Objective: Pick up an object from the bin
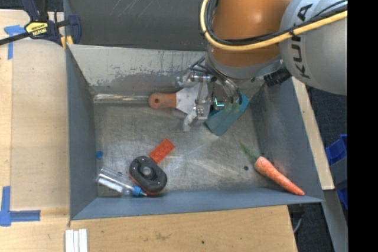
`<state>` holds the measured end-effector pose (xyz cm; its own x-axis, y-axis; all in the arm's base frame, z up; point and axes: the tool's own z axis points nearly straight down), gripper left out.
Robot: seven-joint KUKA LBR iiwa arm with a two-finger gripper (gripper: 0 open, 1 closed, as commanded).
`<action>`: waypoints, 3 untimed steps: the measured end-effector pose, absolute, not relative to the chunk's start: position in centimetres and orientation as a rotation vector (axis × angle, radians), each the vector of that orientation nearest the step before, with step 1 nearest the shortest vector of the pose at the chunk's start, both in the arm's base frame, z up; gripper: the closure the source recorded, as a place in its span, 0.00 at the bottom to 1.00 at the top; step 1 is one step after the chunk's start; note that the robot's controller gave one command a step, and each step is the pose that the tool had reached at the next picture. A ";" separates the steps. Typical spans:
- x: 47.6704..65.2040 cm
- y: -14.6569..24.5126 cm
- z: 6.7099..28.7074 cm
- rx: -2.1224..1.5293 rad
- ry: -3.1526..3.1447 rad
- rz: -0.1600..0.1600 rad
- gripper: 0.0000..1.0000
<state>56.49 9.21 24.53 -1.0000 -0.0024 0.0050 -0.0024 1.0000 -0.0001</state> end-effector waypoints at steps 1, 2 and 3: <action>56.6 9.2 25.0 0.000 -3.145 -0.002 0.00; 56.6 9.2 24.8 0.000 -3.147 -0.002 0.00; 56.6 8.8 23.6 0.136 -3.125 0.002 0.00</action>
Offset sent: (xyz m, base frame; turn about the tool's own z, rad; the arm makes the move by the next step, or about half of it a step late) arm -0.0415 0.0033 -0.0999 0.0624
